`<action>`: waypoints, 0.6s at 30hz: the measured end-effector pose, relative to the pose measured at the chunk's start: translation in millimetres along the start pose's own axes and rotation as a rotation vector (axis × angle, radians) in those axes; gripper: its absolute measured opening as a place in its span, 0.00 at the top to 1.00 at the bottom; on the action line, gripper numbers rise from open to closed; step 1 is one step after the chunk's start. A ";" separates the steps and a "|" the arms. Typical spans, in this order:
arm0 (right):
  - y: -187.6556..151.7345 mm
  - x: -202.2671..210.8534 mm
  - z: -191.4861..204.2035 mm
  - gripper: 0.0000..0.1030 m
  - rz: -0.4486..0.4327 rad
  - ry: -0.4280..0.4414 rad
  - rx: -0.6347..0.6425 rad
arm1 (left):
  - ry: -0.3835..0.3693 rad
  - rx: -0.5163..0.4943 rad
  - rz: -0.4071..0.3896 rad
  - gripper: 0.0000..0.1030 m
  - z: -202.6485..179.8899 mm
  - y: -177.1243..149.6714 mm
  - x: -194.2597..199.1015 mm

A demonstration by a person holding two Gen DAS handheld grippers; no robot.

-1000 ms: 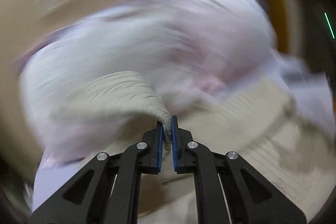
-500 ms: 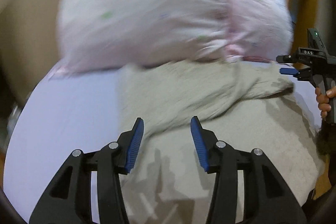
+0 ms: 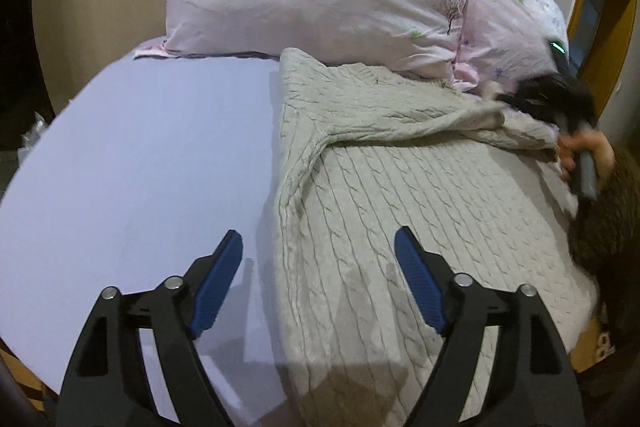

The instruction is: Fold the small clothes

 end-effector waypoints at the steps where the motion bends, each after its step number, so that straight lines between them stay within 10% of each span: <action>1: -10.7 15.5 -16.6 0.94 -0.003 0.032 -0.039 | -0.020 0.011 -0.005 0.20 3.0 -2.0 1.2; 7: -72.9 85.5 -81.1 0.36 -0.031 -0.049 -0.063 | -0.141 0.072 0.011 0.20 11.6 -15.5 0.9; 13: -113.2 102.0 -139.5 0.47 0.112 -0.034 -0.118 | -0.277 0.101 0.020 0.40 7.4 -32.2 13.4; 18: -157.4 124.9 -135.7 0.56 0.227 0.225 -0.092 | -0.379 0.144 0.035 0.54 3.0 -58.0 32.5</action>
Point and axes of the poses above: each gripper's, at about its wrist camera, not at the fingertips, and x roughly against the way its jaws point, z to its left, y to its top, the point moved 3 cm from there along -x, roughly the way its jaws point, and after that the axes turned 6 degrees about -y, right-handed, at the moved point
